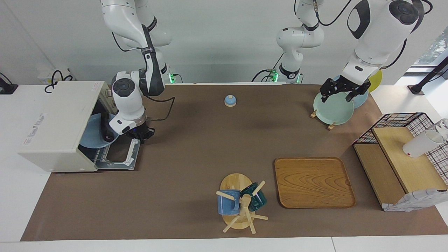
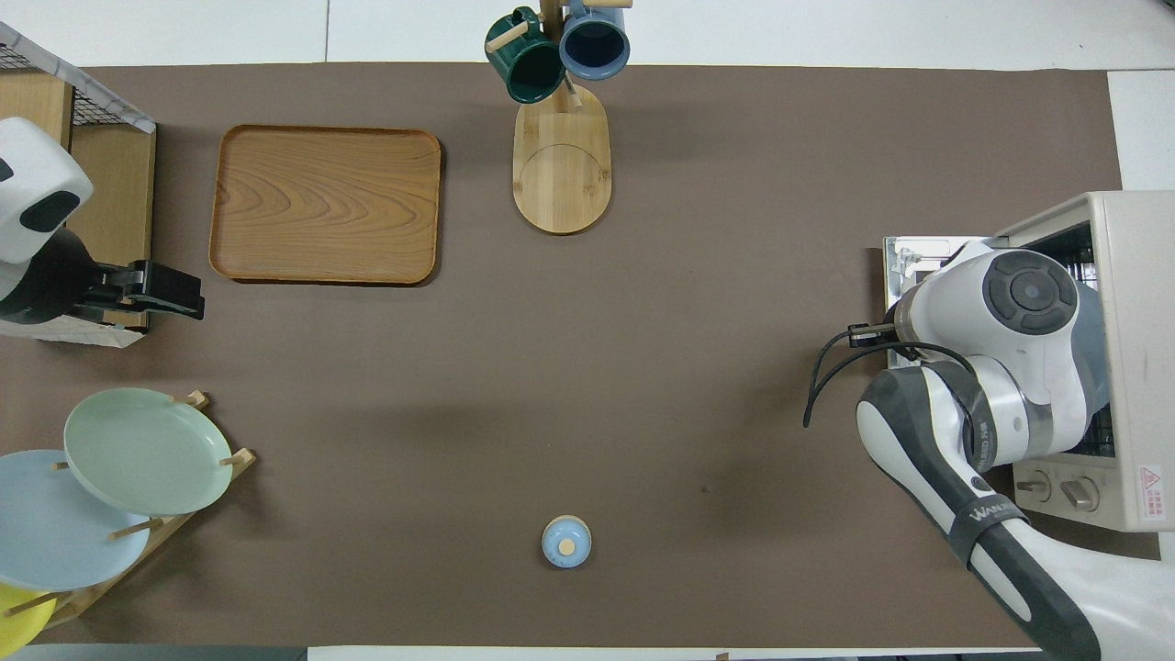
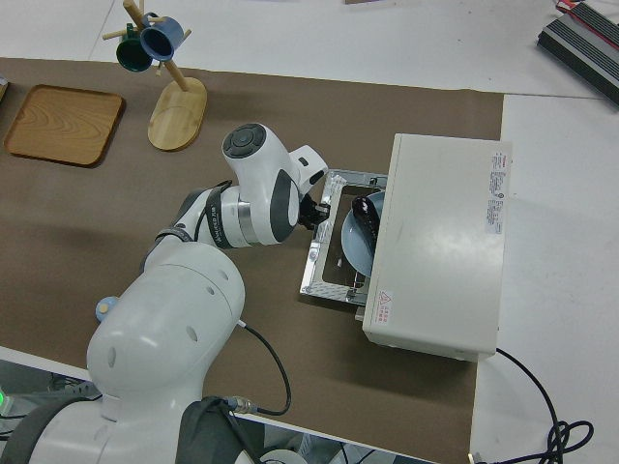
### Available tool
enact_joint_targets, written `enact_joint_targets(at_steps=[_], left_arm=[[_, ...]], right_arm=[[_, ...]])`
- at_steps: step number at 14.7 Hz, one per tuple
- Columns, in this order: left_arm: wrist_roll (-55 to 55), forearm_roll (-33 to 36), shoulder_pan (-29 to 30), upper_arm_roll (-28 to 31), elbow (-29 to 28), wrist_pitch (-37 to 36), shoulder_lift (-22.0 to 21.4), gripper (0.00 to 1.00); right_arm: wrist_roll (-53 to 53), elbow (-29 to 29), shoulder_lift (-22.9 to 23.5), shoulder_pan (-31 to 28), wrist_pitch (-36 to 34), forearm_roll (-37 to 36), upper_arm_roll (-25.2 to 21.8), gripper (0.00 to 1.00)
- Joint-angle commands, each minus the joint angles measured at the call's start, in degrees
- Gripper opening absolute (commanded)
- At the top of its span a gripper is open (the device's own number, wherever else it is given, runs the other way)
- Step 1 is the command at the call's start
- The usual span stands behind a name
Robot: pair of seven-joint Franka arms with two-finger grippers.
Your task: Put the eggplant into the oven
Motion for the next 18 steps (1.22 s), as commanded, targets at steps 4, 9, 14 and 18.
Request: enact_joint_targets(at_steps=[4,9,14,18], left_arm=[[0.4,0.3,0.5,-0.3,0.3,-0.5,0.0,1.0],[0.4,0.3,0.5,-0.3,0.3,-0.5,0.0,1.0],[0.4,0.3,0.5,-0.3,0.3,-0.5,0.0,1.0],[0.3,0.3,0.5,-0.3,0.3,-0.5,0.0,1.0]], right_arm=[[0.1,0.0,0.6,-0.1,0.5,0.1,0.0,0.0],[-3.2,9.1,0.8,-0.2,-14.6,-9.7,0.0,0.0],[-19.9,15.0,-2.4,-6.9,-22.9,-9.7,-0.5,0.0],[-29.5,15.2,-3.4,-13.7,-22.3,-9.5,-0.5,0.0]])
